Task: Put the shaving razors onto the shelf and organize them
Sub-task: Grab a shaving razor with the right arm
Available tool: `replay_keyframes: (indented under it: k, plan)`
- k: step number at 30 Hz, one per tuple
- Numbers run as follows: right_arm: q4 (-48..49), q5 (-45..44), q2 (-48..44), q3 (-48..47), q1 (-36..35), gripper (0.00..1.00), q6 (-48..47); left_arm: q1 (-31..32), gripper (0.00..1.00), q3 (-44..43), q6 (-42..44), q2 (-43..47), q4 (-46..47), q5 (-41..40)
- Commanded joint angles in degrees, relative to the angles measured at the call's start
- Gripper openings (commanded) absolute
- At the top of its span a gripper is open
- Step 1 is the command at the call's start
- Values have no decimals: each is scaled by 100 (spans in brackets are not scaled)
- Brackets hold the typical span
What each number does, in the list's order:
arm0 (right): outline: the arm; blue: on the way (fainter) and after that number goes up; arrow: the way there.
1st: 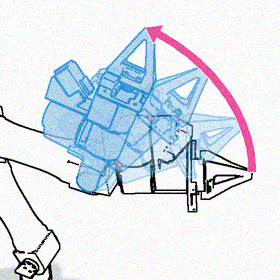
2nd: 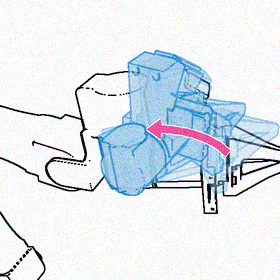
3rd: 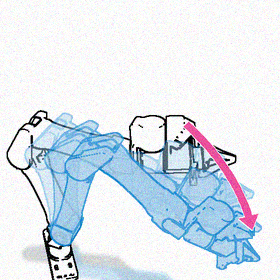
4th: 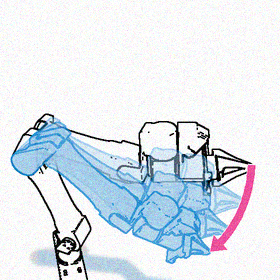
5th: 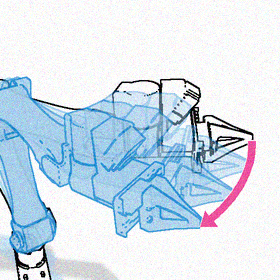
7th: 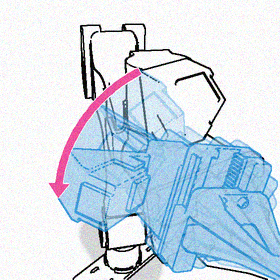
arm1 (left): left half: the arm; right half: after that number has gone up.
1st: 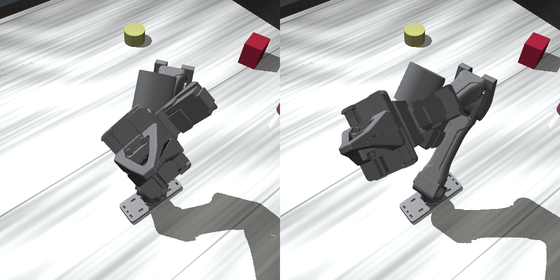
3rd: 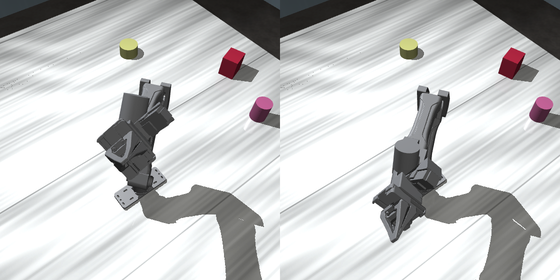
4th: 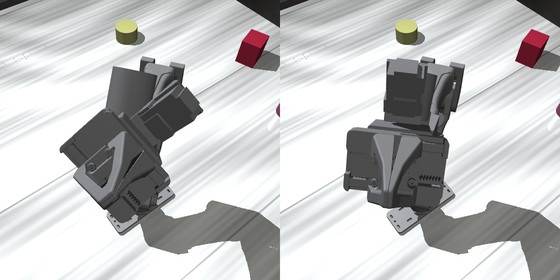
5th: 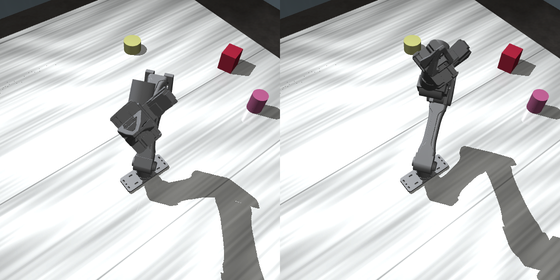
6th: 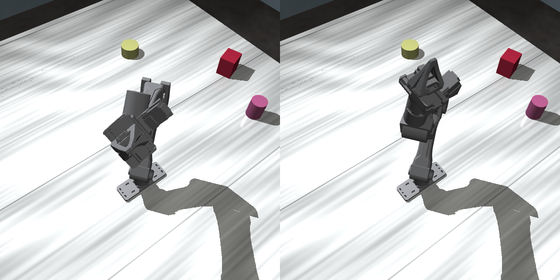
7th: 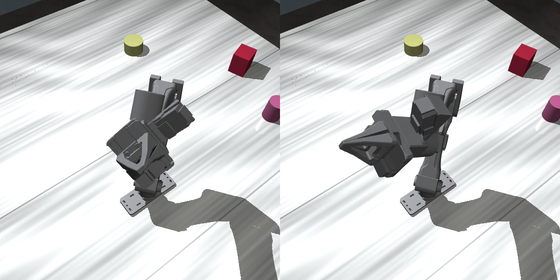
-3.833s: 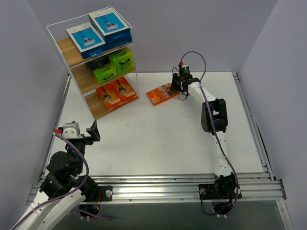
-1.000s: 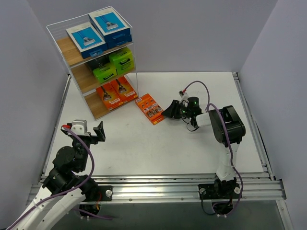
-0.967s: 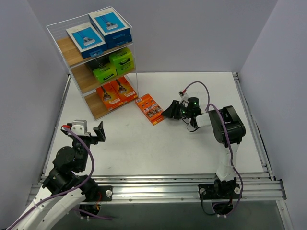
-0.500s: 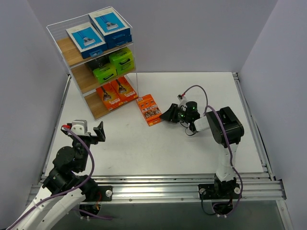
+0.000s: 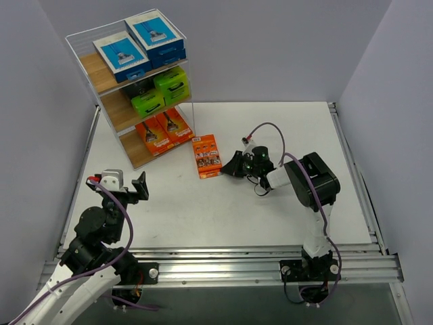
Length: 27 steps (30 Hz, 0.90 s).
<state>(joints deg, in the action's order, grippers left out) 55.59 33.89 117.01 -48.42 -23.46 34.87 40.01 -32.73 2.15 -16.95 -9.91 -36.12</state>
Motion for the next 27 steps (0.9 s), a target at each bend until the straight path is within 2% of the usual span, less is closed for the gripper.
replay_keyframes:
  k: [1,5,14,27]
  plan:
    - [-367,-419,357,43,-115,6,133,-19,94,-234,-4,-1,60,61]
    - [153,-260,393,175,-141,0,555,-19,94,-216,-4,-1,60,61]
    - [953,12,-99,413,-194,0,1276,-19,94,-216,4,8,77,44]
    - [770,30,-1215,782,-238,0,1496,-19,94,-216,13,34,77,17]
